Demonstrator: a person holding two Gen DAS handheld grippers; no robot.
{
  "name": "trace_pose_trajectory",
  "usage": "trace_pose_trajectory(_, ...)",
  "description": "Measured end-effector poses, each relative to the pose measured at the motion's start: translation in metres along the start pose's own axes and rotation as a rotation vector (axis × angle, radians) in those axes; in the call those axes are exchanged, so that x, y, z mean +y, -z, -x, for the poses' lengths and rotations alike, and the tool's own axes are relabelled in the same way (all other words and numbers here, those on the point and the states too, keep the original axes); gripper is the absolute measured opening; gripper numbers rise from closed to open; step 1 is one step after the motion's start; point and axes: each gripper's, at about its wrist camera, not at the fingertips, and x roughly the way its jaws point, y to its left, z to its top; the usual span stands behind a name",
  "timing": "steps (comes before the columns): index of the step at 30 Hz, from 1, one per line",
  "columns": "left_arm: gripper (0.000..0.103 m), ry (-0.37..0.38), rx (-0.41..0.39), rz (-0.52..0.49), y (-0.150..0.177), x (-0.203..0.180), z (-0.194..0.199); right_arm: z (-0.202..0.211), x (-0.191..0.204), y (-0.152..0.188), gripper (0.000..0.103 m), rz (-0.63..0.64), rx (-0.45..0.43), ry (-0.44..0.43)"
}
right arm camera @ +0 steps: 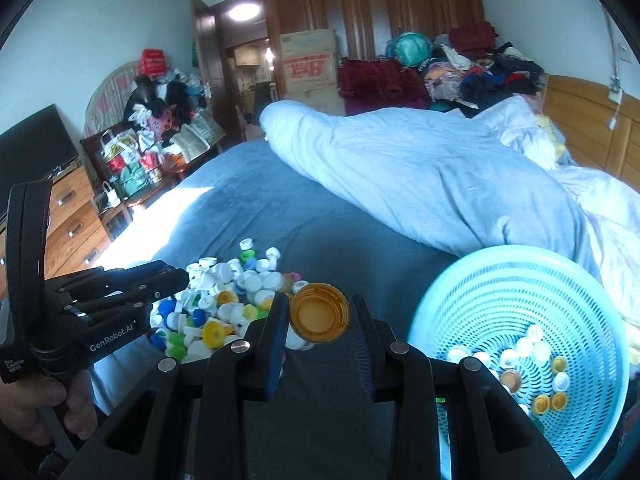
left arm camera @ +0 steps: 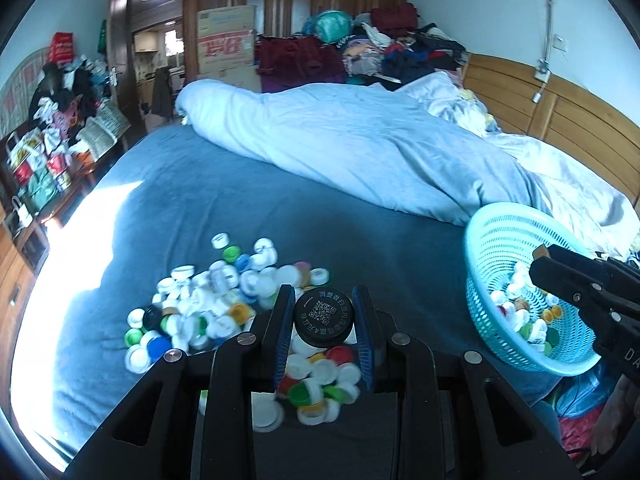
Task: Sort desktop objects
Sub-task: 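Carry the black cap and orange cap in both grippers over the blue basket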
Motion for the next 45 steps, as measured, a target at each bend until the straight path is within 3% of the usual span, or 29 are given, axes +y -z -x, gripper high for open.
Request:
trace_pose_trajectory(15, 0.025, 0.13, 0.005, -0.153, -0.028, -0.114, -0.011, 0.039, -0.074, 0.007, 0.033, -0.096, -0.028, 0.116)
trace_pose_trajectory(25, 0.025, 0.197, 0.076, -0.262, -0.051, -0.184, -0.033, 0.043, -0.14, 0.007, 0.034, -0.194, 0.036, 0.16)
trace_pose_trajectory(28, 0.025, 0.23, 0.151, -0.288, -0.059, -0.202, -0.048, 0.039, -0.163, 0.007, 0.034, -0.254, 0.063, 0.14)
trace_pose_trajectory(35, 0.025, 0.268, 0.292, -0.348, -0.056, -0.227, -0.074, 0.034, -0.195, 0.013, 0.034, -0.356, 0.1, 0.099)
trace_pose_trajectory(45, 0.025, 0.254, 0.336, -0.36, -0.045, -0.234, -0.088, 0.028, -0.197, 0.019, 0.034, -0.373, 0.11, 0.081)
